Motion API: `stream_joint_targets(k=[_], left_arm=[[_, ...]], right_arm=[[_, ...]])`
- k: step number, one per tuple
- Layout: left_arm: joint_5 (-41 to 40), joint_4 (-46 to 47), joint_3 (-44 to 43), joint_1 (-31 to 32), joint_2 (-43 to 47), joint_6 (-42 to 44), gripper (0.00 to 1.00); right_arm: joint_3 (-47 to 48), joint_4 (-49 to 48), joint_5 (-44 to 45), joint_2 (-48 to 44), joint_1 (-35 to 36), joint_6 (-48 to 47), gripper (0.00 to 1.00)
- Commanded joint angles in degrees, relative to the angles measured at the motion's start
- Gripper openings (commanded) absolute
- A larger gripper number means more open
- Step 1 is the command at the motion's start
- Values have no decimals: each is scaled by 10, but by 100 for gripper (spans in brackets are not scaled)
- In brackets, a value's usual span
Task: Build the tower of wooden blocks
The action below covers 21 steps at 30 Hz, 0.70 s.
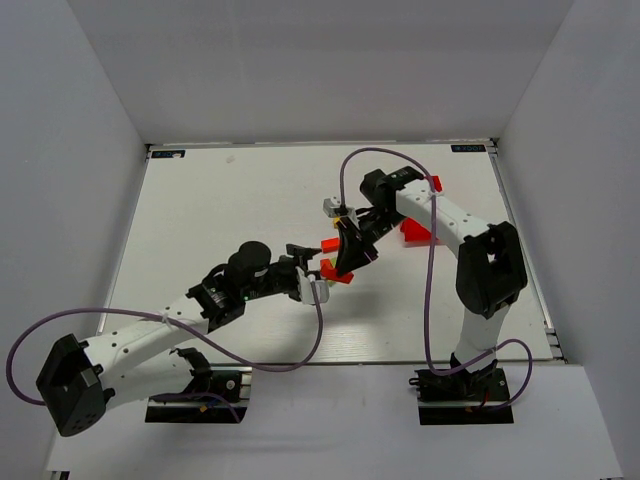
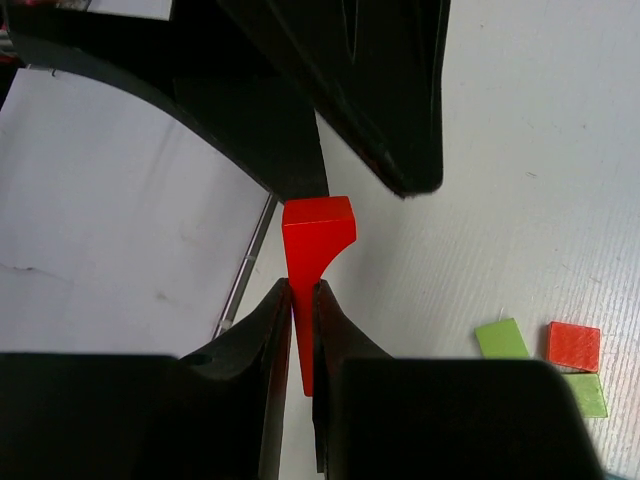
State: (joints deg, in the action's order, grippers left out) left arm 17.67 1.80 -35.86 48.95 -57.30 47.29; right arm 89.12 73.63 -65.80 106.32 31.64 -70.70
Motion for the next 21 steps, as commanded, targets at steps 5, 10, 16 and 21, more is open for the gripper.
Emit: stream_joint_targets(k=[5, 10, 16, 21], left_arm=[[-24, 1, 1, 26, -16, 32, 73], [-34, 1, 1, 42, -33, 44, 70], [-53, 1, 1, 62, -44, 49, 58], [-69, 1, -4, 74, -44, 49, 46]], right_arm=[[35, 15, -9, 7, 11, -4, 2], [40, 15, -8, 13, 18, -1, 2], [38, 14, -6, 20, 23, -4, 2], [38, 15, -6, 24, 24, -2, 2]])
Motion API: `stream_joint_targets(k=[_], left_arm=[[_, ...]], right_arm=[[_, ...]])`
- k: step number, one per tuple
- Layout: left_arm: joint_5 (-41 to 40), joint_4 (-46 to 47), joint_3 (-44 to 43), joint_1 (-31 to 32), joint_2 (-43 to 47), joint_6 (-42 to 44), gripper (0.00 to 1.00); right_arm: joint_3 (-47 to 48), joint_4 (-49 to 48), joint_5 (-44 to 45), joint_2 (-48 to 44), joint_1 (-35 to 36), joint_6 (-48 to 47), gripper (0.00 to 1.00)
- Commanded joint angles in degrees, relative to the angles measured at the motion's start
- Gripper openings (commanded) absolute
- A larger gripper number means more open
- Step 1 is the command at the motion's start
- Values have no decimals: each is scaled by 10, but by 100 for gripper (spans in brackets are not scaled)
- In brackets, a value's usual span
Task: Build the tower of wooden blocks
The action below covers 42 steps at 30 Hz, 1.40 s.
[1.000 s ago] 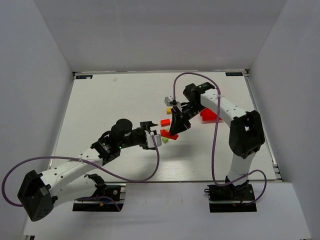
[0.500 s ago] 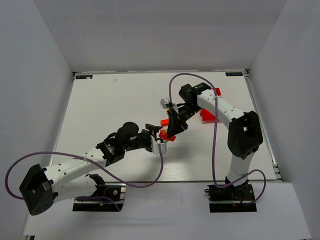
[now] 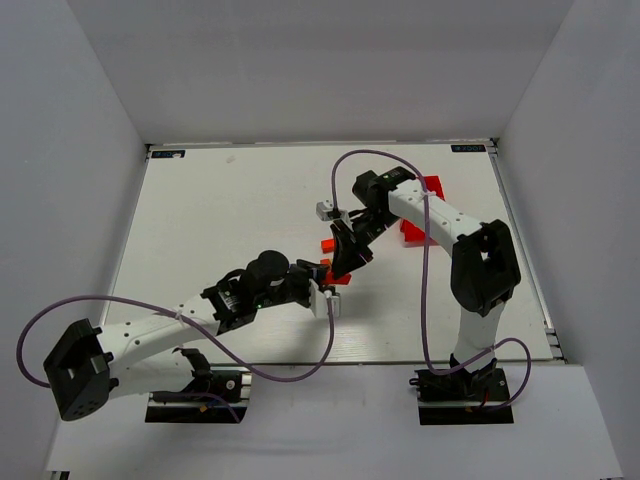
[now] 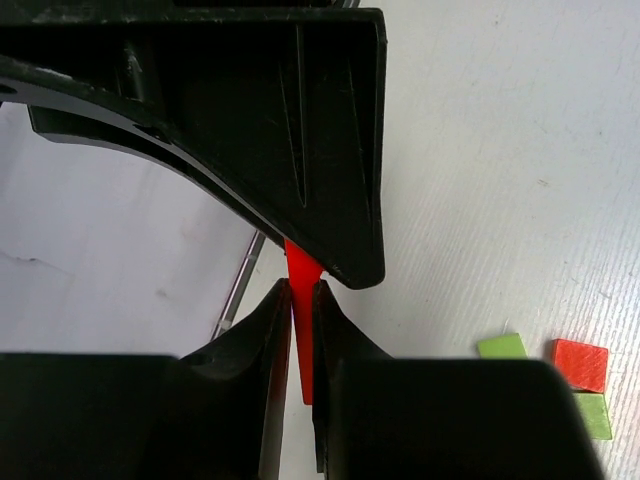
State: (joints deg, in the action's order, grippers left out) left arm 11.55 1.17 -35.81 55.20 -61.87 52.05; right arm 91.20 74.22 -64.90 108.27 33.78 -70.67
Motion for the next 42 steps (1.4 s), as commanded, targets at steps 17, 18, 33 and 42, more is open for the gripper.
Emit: stream_joint_targets(k=[17, 18, 33, 42], left_arm=[[-37, 18, 0, 22, 13, -11, 0], [-44, 18, 0, 22, 18, -11, 0], [-84, 11, -14, -1, 22, -120, 0], [-80, 16, -70, -83, -64, -209, 0]], right_arm=[[15, 6, -12, 0, 0, 12, 72], [14, 1, -9, -2, -3, 18, 72], [-205, -453, 278, -266, -14, 328, 90], [-311, -593, 440, -385, -19, 396, 90]])
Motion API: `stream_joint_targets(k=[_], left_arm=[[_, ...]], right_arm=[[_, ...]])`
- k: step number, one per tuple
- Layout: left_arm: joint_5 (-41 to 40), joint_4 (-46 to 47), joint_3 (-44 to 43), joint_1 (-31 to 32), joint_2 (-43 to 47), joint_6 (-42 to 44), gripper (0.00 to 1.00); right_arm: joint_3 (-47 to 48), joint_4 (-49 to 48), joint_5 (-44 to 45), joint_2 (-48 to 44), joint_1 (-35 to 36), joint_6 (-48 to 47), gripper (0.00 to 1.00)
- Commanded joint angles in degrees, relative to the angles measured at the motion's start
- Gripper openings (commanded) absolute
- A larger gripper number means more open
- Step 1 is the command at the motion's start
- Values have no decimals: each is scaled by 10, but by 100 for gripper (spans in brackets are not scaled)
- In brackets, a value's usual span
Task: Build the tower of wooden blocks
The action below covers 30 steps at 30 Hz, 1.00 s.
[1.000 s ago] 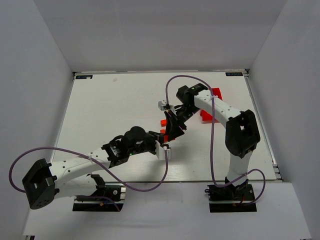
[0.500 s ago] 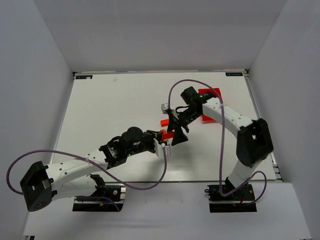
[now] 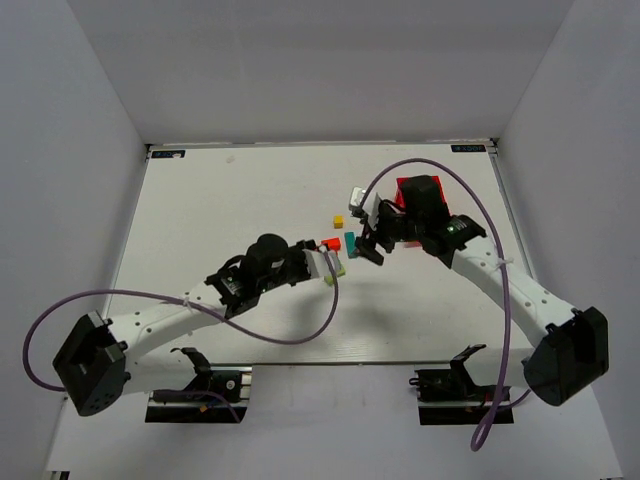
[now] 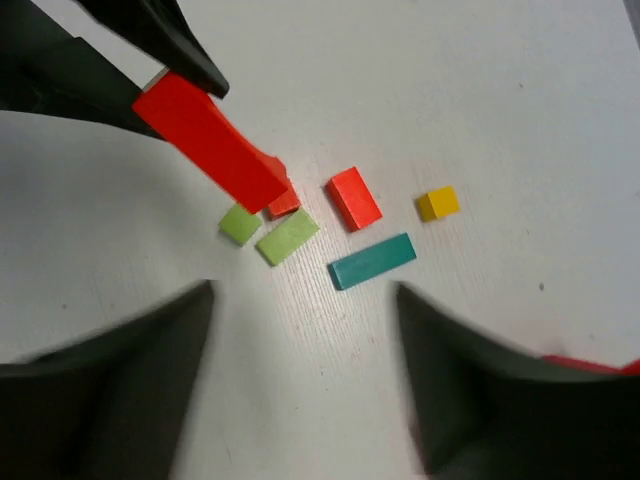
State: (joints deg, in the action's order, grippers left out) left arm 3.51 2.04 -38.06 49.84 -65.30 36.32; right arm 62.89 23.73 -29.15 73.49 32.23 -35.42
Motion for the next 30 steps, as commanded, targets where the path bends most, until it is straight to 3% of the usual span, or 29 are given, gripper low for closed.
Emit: stream_joint_targets(k=[1, 2, 3, 4, 8, 13, 18, 30], left_arm=[[20, 8, -60, -42, -46, -77, 0], [35, 8, -81, -71, -61, -92, 0], [56, 14, -91, -87, -90, -106, 0], [100, 29, -102, -100, -104, -135, 0], [214, 41, -181, -167, -199, -187, 0], [315, -10, -255, -227, -302, -173, 0], [316, -72, -311, -255, -374, -111, 0], [339, -127, -382, -295, -472, -75, 0]], right_arm=[[-49, -97, 84, -55, -1, 46, 54], [-66, -111, 86, -76, -3, 47, 27], [-73, -122, 85, -82, -1, 51, 9], [-87, -125, 82, -99, -3, 53, 0], [-109, -126, 76, -135, -2, 53, 0], [-132, -125, 65, -162, -3, 48, 0], [-144, -119, 45, -188, -3, 54, 0], [-147, -109, 18, -191, -4, 55, 0]])
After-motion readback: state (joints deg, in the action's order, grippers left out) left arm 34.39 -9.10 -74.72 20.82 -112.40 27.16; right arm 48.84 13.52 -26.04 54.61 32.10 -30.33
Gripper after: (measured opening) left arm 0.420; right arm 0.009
